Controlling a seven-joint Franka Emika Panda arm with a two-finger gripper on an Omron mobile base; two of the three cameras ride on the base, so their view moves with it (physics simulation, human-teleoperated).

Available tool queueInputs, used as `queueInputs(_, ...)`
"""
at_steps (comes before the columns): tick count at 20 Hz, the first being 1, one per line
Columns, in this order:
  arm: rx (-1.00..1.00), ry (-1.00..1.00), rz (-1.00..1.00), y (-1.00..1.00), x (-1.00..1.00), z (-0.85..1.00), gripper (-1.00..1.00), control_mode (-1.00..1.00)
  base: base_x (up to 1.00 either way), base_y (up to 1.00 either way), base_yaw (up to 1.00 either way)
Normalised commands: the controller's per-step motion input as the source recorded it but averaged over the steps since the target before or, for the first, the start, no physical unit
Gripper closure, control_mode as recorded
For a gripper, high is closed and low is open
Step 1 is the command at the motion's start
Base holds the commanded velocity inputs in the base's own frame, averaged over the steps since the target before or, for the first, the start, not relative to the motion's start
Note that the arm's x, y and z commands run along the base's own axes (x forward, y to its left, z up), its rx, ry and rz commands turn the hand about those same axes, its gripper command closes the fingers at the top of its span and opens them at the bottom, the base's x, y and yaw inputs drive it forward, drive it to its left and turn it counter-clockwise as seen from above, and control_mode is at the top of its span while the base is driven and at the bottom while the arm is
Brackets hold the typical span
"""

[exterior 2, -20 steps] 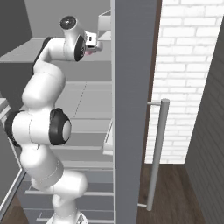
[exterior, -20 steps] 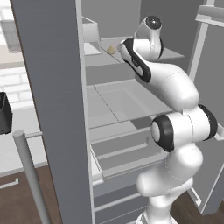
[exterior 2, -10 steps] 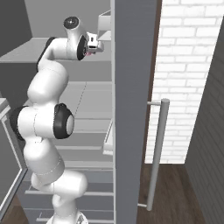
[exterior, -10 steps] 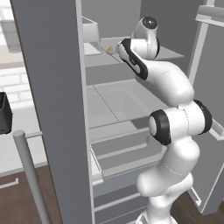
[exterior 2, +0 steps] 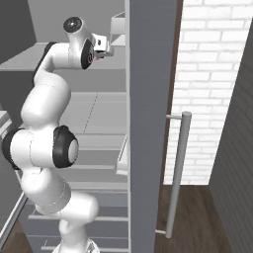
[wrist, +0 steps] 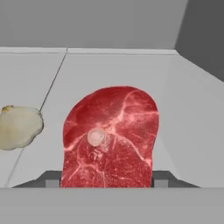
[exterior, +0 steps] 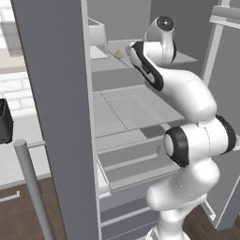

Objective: Place one garlic and one steak in each tupperware on the nearby counter, to pack two identical lunches.

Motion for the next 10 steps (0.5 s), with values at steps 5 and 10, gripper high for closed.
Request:
queueInputs(5, 0.0, -0.19, 0.0, 0.0, -1.0, 0.13, 1.0, -1.0, 0.0, 0.0, 0.0)
queueInputs(10, 0.0, -0.02, 0.0, 0.0, -1.0, 0.2, 1.0, -1.0, 0.0, 0.0, 0.0)
